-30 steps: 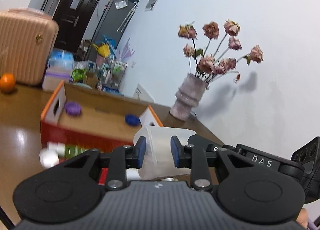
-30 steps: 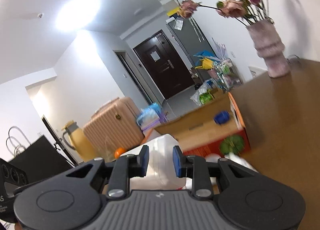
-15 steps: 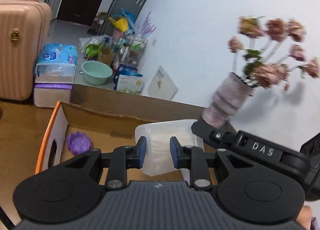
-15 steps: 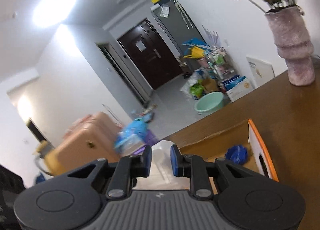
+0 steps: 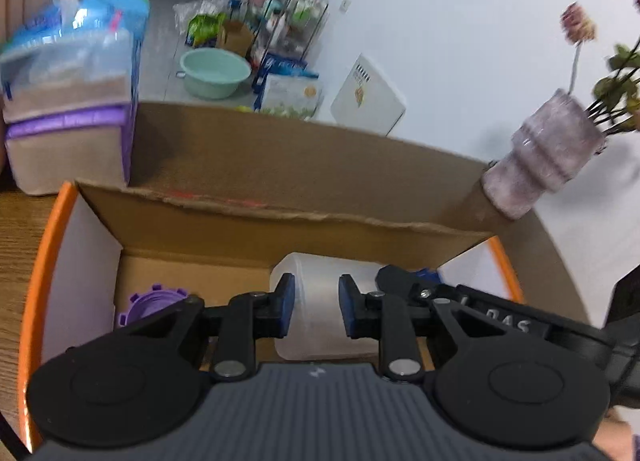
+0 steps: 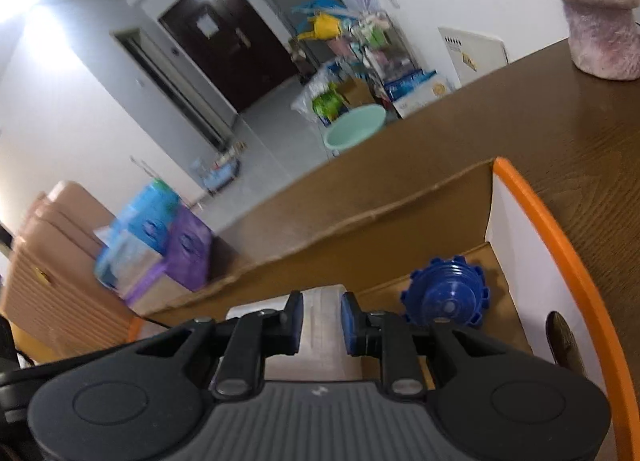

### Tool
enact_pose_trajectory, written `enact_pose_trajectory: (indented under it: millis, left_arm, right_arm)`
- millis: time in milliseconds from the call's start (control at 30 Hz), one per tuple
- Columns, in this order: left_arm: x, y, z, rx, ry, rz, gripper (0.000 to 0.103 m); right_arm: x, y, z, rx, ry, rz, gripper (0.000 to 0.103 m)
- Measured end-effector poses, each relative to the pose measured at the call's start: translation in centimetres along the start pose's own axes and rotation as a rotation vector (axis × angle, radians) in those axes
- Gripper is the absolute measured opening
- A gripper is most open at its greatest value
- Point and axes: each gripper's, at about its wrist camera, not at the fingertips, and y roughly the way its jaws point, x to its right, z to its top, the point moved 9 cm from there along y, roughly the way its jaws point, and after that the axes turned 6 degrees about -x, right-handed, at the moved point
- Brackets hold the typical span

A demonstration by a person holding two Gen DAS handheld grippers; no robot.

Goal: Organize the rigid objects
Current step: 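Lower the white bottle into the box and open both grippers, then withdraw both grippers from the box toward the remaining table items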

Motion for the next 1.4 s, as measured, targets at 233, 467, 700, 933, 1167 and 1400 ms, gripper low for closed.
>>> enact_pose_trajectory:
  millis: [233, 467, 700, 933, 1167, 1400]
  left_arm:
    - [-0.4, -0.8, -0.3, -0.027, -0.005, 0.022, 0.029]
    - [0.9, -7.2, -2.1, 0.097, 0.147, 0.178, 0.05]
    - [2.5, -16.4, -5.2, 0.339, 0.249, 0.382, 0.085]
    - [4.3, -23.9, -9.8, 0.581, 0.282, 0.375, 0.103]
    - [4.5, -27.3, -15.3, 0.727, 0.333, 0.368, 0.103]
    - [5.4, -28.6, -19.7, 0.779, 0.346, 0.281, 0.103]
  right_arm:
    - [-1.9, 0.0, 0.1, -0.033, -0.095, -0.054, 0.023]
    - [-3.6, -6.2, -0.6, 0.025, -0.254, -0.165, 0.033]
    - [-3.7, -15.9, -2.4, 0.166, -0.336, -0.26, 0.063]
    - [-2.6, -21.8, -6.7, 0.291, -0.405, -0.274, 0.072]
    - [-2.3, -26.6, -11.6, 0.561, -0.44, -0.167, 0.087]
    - [-1.9, -28.2, -15.1, 0.597, -0.425, -0.176, 0.087]
